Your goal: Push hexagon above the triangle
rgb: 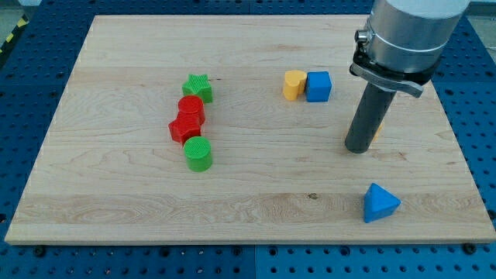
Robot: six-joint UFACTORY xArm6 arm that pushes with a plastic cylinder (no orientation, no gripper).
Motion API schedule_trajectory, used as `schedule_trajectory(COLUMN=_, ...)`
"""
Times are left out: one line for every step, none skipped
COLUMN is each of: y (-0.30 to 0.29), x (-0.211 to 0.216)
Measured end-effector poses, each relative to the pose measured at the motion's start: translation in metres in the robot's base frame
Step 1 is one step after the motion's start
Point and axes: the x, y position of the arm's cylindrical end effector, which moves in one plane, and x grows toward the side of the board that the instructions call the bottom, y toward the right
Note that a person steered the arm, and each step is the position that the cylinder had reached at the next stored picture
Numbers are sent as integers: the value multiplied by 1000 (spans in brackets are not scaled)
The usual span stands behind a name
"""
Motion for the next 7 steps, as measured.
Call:
schedule_trajectory(y=9, x=-2)
schedule_trajectory(y=24, x=-2)
schedule_trajectory(y=37, x=-5)
schedule_trajectory(y=43, x=-16)
schedule_trajectory(y=43, x=-23)
schedule_trajectory(y=43, x=-28)
schedule_trajectory(y=43, x=-45)
